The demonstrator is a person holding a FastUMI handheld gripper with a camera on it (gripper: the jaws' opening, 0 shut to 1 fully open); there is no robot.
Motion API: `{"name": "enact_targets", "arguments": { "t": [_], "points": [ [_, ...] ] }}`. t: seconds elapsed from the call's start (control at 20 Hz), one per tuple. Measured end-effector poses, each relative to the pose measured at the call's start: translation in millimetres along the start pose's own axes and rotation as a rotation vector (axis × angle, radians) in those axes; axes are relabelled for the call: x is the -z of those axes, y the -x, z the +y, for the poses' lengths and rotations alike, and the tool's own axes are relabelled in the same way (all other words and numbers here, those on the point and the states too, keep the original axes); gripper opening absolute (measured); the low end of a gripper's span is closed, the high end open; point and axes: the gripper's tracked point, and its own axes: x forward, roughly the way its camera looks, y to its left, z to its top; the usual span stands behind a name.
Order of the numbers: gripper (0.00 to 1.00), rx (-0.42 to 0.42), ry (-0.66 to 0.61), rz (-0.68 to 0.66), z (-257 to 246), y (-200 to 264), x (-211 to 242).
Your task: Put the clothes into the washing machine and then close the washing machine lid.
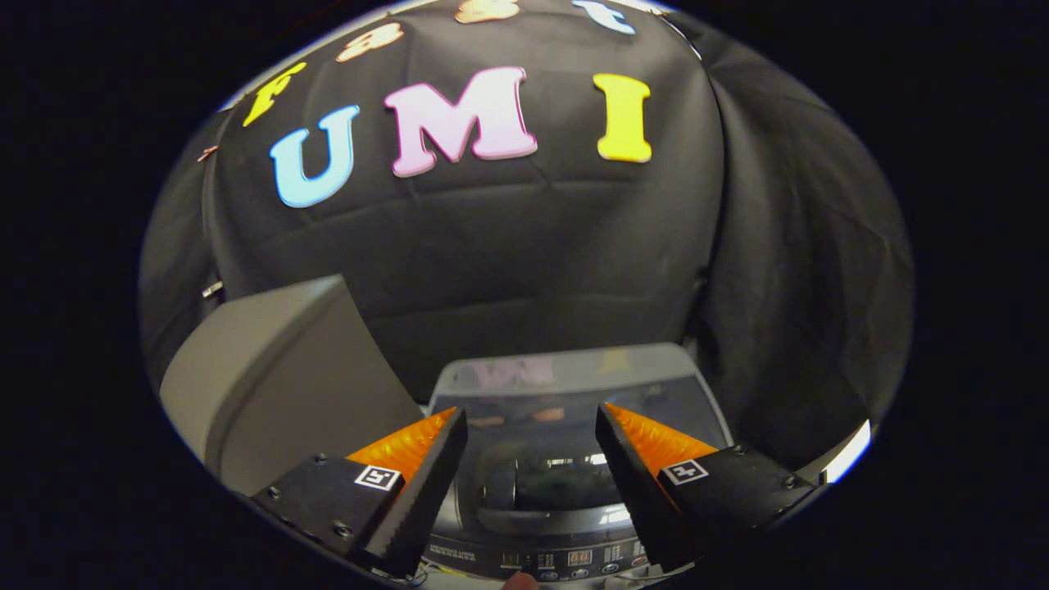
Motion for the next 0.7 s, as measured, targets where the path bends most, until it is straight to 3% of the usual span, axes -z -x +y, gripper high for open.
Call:
{"name": "enact_targets", "arguments": {
  "t": [0.25,0.7],
  "points": [
    [0.99,-0.041,-0.006,-0.254,11.4,46.5,-92.5],
    [0.99,-0.096,-0.041,-0.481,15.8,106.5,-162.6]
  ]
}}
